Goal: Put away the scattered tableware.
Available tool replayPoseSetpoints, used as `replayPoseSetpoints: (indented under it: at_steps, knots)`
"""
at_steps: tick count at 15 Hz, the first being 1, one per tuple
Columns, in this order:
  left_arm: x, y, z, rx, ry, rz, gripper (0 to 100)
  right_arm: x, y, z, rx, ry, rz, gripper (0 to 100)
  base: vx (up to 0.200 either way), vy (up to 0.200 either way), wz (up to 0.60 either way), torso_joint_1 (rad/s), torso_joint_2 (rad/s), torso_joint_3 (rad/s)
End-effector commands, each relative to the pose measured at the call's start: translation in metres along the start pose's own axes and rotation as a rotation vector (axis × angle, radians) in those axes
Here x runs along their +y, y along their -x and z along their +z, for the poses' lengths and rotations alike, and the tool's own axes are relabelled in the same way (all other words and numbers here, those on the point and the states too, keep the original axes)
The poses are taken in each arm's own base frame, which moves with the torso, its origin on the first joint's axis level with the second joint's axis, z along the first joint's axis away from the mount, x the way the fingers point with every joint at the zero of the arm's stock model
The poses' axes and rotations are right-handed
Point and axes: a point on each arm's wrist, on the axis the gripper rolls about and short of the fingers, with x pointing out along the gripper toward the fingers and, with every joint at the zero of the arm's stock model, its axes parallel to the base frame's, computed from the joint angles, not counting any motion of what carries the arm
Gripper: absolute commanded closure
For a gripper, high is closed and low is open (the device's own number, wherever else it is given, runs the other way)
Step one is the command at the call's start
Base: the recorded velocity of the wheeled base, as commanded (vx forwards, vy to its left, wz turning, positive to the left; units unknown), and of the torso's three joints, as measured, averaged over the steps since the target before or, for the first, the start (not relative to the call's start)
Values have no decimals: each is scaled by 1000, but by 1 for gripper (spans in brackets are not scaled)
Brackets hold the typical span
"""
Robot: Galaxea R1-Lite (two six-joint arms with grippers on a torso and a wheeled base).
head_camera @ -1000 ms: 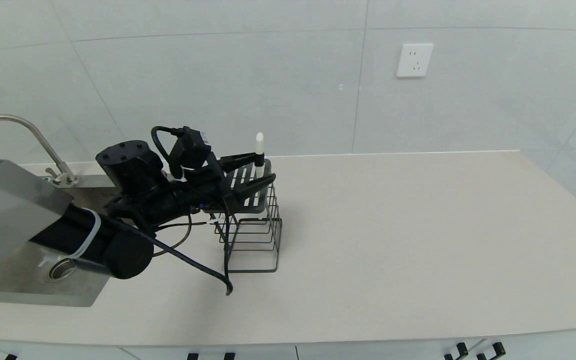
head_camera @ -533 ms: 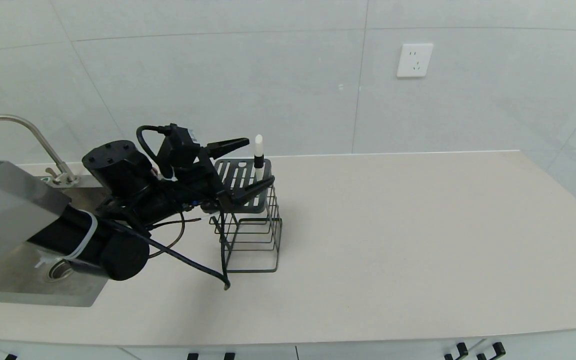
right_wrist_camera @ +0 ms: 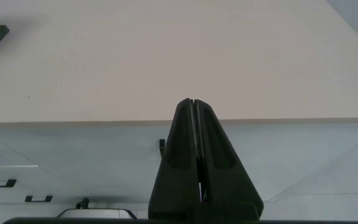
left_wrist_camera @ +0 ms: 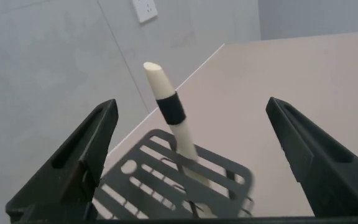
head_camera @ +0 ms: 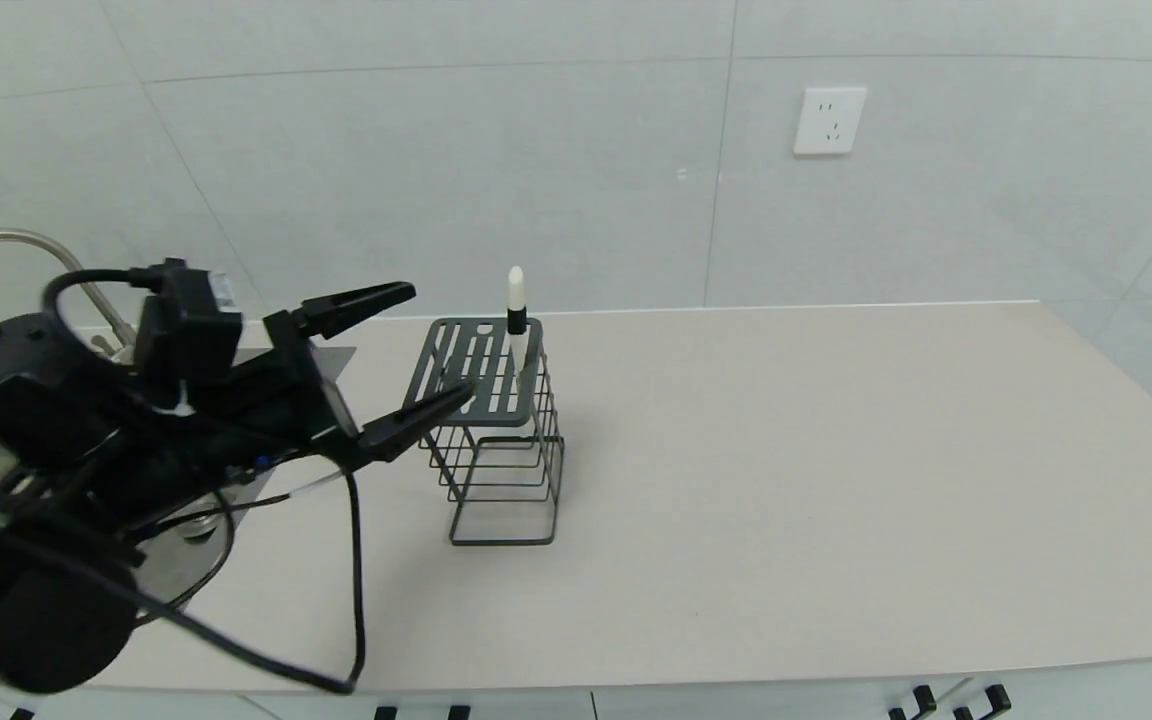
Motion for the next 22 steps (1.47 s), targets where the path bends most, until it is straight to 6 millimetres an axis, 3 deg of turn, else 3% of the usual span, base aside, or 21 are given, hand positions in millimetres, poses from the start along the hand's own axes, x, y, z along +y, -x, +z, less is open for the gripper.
replayPoseSetpoints:
  at_steps: [1,3,6,9,11,12,14,15,17,22]
  knots:
    - [-66,74,68,-67,-81,33,0,0,0,0,1,0,1,100,0,0,0,0,0,0]
    - [-106,116,76,-55,-72,78,0,0,0,0,1,2,2,100,0,0,0,0,0,0]
    - [-144,152,92,-53,-99,156,0,0,0,0,-1,2,2,100,0,0,0,0,0,0]
    - [-194,190,82,21,-19,169,0,0,0,0,-1,2,2,100,0,0,0,0,0,0]
    - [-214,205,73,69,30,183,0,0,0,0,-1,2,2,100,0,0,0,0,0,0]
    - [-223,210,56,136,80,227,0,0,0,0,-1,2,2,100,0,0,0,0,0,0]
    - [-229,213,38,194,134,314,0,0,0,0,-1,3,-1,100,0,0,0,0,0,0]
    - [-226,216,31,293,163,537,0,0,0,0,-1,0,-5,100,0,0,0,0,0,0]
    - [-223,221,26,372,181,795,0,0,0,0,1,0,-5,100,0,0,0,0,0,0]
    - [-223,224,23,390,253,955,0,0,0,0,-1,0,-5,100,0,0,0,0,0,0]
